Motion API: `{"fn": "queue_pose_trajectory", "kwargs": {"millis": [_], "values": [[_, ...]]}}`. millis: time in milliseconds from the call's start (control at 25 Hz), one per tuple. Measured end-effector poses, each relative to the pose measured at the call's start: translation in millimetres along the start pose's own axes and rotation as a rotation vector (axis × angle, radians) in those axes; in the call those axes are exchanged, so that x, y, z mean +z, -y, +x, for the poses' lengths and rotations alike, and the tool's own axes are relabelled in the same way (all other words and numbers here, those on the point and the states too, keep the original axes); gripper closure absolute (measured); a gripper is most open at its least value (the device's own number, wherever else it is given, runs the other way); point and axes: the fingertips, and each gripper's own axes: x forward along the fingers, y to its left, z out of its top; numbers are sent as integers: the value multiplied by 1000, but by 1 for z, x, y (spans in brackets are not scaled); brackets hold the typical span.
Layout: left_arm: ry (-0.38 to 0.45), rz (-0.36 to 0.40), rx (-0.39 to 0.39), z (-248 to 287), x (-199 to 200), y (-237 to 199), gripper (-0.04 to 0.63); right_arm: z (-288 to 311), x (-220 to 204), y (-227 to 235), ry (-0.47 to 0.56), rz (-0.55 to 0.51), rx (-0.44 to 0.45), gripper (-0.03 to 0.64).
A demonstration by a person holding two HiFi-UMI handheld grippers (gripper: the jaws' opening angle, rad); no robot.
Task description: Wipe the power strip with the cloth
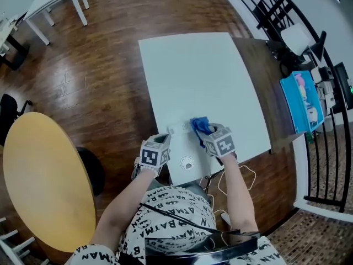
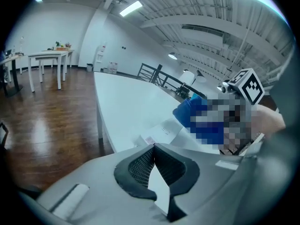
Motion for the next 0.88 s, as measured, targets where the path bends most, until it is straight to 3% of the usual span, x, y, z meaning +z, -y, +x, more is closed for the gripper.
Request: {"fn": "queue_pose_trajectory", "kwargs": {"millis": [160, 280, 480, 880], "values": [[-36, 43, -37, 12, -5, 10, 595, 12, 31, -10, -91, -186, 107, 489], [-43, 64, -56, 20, -4, 25, 595, 22, 61, -24, -154, -390, 163, 489], [-29, 81, -60, 37, -3, 45, 595, 51, 72, -45, -250, -675, 295, 489], [-10, -5, 4, 52, -10, 52, 595, 88, 63, -81, -409, -1099, 545, 488]]}}
